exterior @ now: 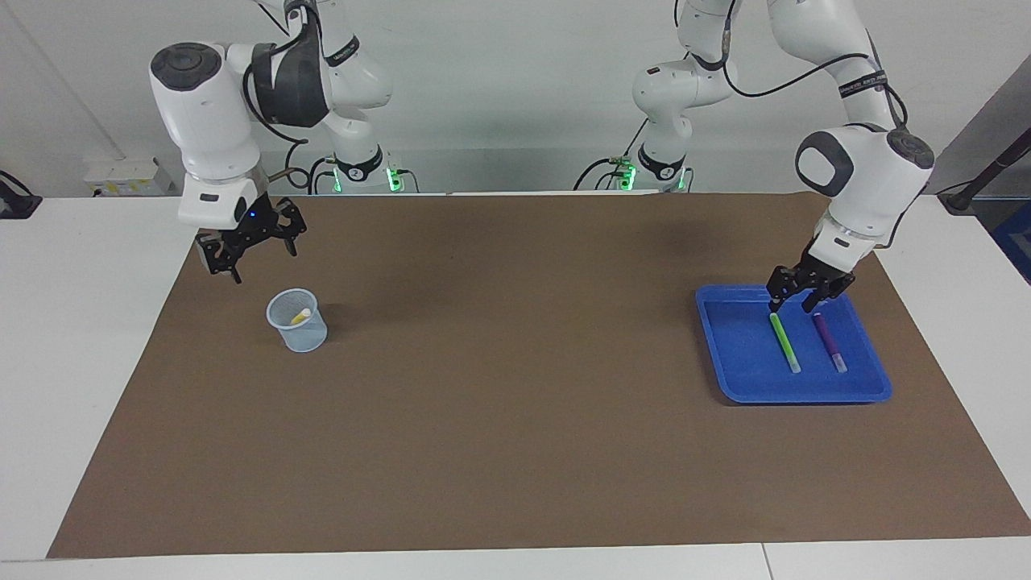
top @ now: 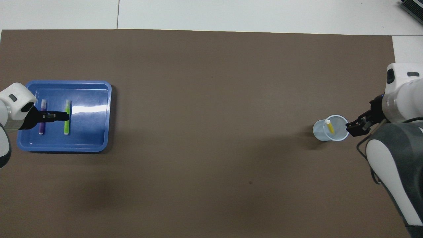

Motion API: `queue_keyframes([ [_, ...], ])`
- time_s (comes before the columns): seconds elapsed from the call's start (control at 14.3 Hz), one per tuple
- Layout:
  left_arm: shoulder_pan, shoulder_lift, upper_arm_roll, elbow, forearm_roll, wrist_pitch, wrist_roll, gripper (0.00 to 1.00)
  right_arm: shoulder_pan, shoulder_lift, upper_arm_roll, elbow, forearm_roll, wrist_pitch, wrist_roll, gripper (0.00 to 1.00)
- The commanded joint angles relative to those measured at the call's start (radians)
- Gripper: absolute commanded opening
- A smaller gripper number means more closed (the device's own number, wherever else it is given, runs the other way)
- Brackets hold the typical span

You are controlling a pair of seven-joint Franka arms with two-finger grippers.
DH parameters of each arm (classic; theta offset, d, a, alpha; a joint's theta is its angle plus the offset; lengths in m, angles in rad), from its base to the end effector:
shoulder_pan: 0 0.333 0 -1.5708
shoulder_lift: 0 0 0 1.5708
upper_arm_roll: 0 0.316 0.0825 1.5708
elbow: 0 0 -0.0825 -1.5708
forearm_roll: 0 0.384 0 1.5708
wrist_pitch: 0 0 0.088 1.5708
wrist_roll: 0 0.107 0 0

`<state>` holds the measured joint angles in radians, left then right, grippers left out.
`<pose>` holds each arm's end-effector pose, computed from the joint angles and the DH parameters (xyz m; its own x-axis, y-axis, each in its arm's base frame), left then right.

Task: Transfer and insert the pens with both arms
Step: 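Withdraw the right gripper while the left gripper reaches the green pen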

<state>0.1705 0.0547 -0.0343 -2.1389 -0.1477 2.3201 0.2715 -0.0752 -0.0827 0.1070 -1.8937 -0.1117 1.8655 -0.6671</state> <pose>0.5557 0.0736 0.3922 0.9884 -0.0345 0.1481 -0.0474 -0.9953 0.0848 0.5426 0.0103 0.5417 0.7472 0.6639 -0.0316 0.6620 -0.7392 0.1241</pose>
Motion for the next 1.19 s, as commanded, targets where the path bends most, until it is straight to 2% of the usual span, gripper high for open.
queue_keyframes([
  [0.0, 0.023, 0.068, -0.007, 0.05, 0.036, 0.03, 0.032, 0.71, 0.017, 0.004, 0.006, 0.031, 0.131, -0.055, 0.001, 1.0],
  [0.28, 0.044, 0.137, -0.007, 0.057, 0.053, 0.113, 0.054, 0.71, 0.032, -0.002, 0.016, 0.031, 0.181, -0.112, 0.223, 1.0],
  [0.56, 0.053, 0.189, -0.009, 0.08, 0.053, 0.149, 0.075, 0.7, 0.031, -0.003, 0.091, 0.031, 0.188, -0.115, 0.473, 1.0],
  [0.84, 0.055, 0.223, -0.009, 0.083, 0.053, 0.192, 0.075, 0.7, 0.031, -0.012, 0.111, 0.022, 0.319, -0.115, 0.723, 1.0],
  [1.12, 0.046, 0.244, -0.009, 0.083, 0.051, 0.231, 0.074, 0.7, 0.032, -0.014, 0.12, 0.018, 0.386, -0.106, 0.857, 1.0],
])
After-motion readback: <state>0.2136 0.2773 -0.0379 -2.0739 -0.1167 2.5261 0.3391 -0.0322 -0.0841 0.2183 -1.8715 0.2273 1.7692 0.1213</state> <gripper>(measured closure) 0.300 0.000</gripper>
